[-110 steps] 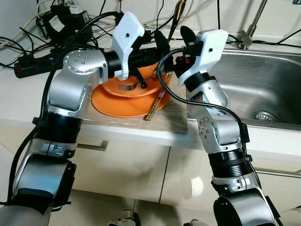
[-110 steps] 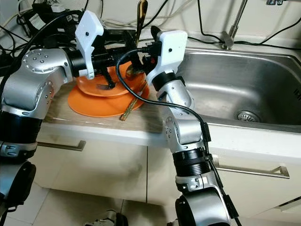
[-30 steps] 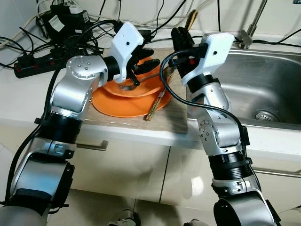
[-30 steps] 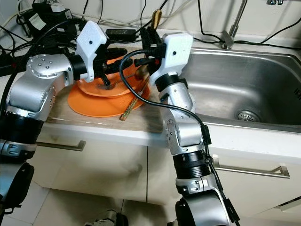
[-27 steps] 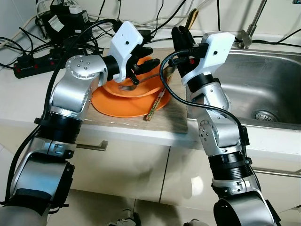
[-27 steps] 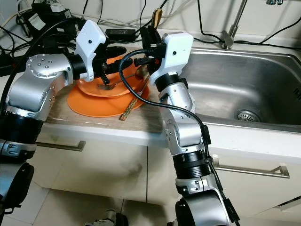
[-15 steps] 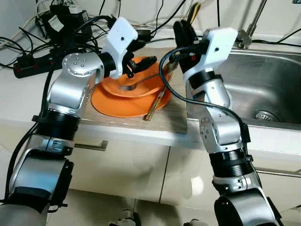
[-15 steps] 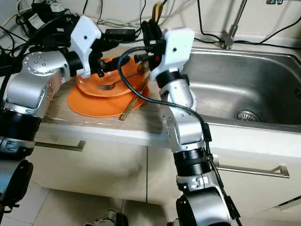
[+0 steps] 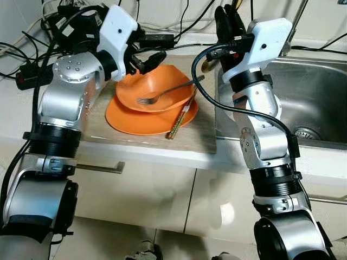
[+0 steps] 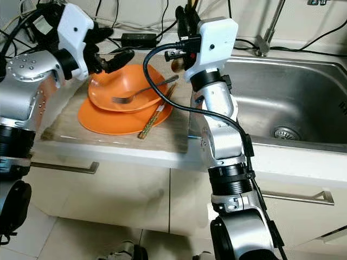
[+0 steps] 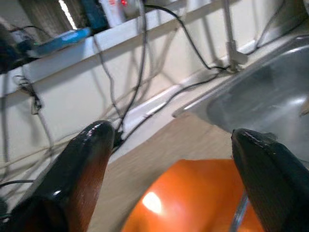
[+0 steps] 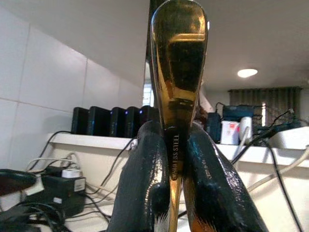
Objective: Kitchen organization
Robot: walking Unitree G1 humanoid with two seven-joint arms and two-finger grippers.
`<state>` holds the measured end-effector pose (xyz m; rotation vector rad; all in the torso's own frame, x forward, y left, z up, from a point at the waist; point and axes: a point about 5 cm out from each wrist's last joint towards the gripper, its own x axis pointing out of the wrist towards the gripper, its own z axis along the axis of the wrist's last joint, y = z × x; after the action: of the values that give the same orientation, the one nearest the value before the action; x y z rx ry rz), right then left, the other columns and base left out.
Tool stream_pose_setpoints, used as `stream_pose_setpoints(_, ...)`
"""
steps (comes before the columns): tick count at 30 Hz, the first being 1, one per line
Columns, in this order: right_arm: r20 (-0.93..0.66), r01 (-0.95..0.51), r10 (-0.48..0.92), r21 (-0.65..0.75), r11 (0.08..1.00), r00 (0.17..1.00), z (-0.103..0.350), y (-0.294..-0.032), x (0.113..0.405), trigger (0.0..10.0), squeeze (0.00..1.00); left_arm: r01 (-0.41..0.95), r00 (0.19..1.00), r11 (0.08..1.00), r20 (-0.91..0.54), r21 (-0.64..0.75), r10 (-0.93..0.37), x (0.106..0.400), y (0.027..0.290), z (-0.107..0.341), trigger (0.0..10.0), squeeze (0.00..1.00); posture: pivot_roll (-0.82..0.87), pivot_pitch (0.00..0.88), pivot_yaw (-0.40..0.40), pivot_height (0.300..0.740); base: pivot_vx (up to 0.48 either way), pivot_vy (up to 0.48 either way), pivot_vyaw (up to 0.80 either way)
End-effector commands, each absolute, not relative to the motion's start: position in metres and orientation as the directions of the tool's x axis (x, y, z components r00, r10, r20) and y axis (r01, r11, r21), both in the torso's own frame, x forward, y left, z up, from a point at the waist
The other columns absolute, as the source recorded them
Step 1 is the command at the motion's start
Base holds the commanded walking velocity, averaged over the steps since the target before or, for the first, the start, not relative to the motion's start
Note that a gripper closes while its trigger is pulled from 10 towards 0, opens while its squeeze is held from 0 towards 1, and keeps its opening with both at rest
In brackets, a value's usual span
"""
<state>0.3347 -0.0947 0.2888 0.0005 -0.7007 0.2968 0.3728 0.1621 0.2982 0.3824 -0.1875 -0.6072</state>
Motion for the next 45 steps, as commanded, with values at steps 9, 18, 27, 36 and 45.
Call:
stream_pose_setpoints(9,0.662,-0.165,0.231,-0.162,0.973,0.714,0.290,-0.116,0.333,0.0,0.00,0.405,0.885,0.841,0.077,0.360,-0.460,0.365,0.206,0.285,10.0,1.00,0.00,0.000,0.041,0.707,0.000,0.000,0.00)
stream_pose_setpoints(18,0.656,-0.080,0.195,-0.202,0.976,0.729,0.284,-0.134,0.334,0.0,0.00,0.378,0.905,0.874,0.076,0.305,-0.418,0.357,0.217,0.271,10.0,1.00,0.00,0.000,0.041,0.707,0.000,0.000,0.00)
stream_pose_setpoints(27,0.661,0.044,0.139,-0.252,0.967,0.737,0.281,-0.158,0.337,0.0,0.00,0.372,0.906,0.883,0.093,0.287,-0.412,0.354,0.220,0.277,10.0,0.00,0.00,0.000,0.048,0.707,0.000,0.000,0.00)
stream_pose_setpoints(36,0.605,0.199,0.006,-0.271,0.942,0.796,0.255,-0.194,0.347,0.0,0.00,0.370,0.904,0.888,0.113,0.271,-0.411,0.353,0.220,0.284,10.0,0.00,0.00,0.000,0.059,0.707,0.000,0.000,0.00)
stream_pose_setpoints(45,0.556,0.295,-0.099,-0.274,0.915,0.825,0.239,-0.221,0.357,0.0,0.00,0.371,0.904,0.889,0.115,0.269,-0.412,0.353,0.219,0.285,10.0,0.00,0.00,0.000,0.062,0.707,0.000,0.000,0.00)
